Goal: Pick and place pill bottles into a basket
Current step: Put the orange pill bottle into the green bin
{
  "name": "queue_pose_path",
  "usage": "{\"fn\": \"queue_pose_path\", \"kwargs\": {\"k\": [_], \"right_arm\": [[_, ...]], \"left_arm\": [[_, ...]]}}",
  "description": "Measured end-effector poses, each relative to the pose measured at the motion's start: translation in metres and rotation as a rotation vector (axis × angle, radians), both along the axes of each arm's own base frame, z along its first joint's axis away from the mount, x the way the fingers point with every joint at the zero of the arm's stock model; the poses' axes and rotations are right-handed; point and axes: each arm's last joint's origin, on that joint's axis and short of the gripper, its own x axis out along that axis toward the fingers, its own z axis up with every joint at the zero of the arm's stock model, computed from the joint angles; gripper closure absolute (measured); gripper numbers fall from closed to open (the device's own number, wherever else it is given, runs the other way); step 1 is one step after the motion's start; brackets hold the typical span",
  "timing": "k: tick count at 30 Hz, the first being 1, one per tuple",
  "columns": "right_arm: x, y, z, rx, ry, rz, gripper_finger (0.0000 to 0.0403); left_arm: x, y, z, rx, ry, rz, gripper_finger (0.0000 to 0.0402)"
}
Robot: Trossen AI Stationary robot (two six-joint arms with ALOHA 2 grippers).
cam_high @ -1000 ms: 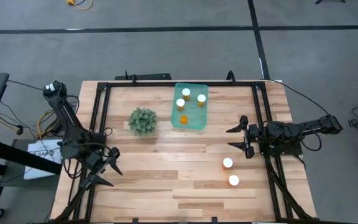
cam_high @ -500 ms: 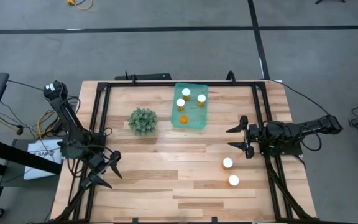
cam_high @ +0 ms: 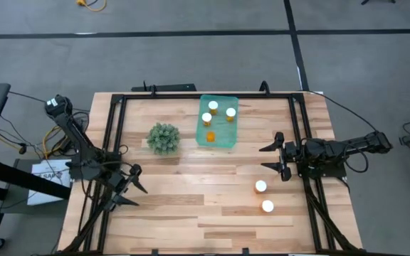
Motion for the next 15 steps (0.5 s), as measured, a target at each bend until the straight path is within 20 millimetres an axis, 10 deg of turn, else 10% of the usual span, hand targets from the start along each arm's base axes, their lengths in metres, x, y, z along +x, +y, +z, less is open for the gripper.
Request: {"fn": "queue_pose_path", "kwargs": {"k": [15], "right_arm": [[0.000, 0.000, 0.000, 0.000, 0.000, 0.000, 0.0137]], "left_arm": [[0.032, 0.047, 0.002, 0.046, -0.040, 0.072, 0.0171]]}}
